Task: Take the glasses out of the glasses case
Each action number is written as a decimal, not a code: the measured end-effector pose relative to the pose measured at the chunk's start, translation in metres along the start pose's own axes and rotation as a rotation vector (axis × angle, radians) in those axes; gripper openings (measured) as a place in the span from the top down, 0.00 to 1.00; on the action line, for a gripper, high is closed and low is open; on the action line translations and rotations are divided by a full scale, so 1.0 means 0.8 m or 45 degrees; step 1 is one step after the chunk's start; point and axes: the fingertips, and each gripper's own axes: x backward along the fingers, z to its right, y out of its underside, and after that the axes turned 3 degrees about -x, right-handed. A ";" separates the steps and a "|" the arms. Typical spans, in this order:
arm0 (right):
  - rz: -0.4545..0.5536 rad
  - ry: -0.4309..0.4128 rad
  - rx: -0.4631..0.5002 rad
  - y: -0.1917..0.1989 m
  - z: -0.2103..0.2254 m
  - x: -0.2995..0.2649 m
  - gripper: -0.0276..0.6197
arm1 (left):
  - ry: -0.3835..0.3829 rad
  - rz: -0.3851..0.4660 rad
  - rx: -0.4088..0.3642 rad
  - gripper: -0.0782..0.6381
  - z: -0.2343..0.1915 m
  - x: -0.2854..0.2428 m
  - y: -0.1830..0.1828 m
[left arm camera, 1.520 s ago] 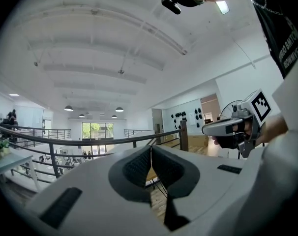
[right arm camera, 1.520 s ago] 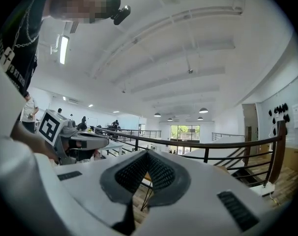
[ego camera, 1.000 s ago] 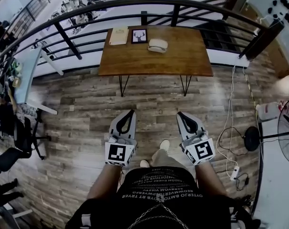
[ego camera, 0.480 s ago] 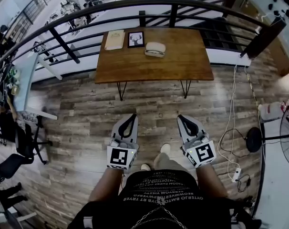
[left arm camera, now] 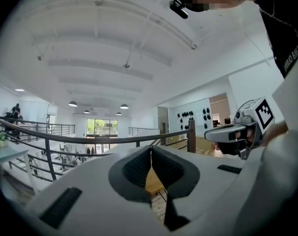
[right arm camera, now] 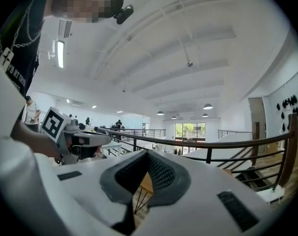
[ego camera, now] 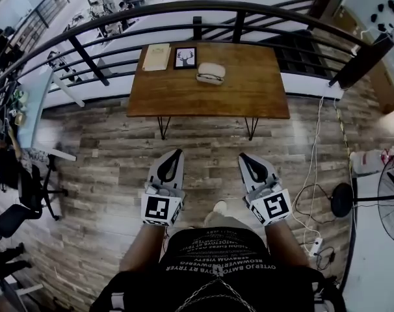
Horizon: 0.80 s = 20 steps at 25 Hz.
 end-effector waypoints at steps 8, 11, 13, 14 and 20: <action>0.048 -0.019 0.030 -0.024 0.044 -0.010 0.93 | -0.058 0.039 0.016 0.85 0.000 -0.031 -0.017; 0.056 -0.037 0.040 -0.028 0.060 -0.013 0.93 | -0.062 0.050 0.077 0.85 0.001 -0.044 -0.020; 0.061 -0.049 0.037 -0.029 0.071 -0.014 0.93 | -0.062 0.061 0.162 0.85 0.001 -0.052 -0.023; 0.063 -0.055 0.034 -0.029 0.076 -0.014 0.93 | -0.066 0.067 0.192 0.85 0.001 -0.055 -0.025; 0.054 -0.088 0.004 -0.019 0.089 -0.016 0.93 | -0.117 0.041 0.245 0.85 -0.005 -0.060 -0.017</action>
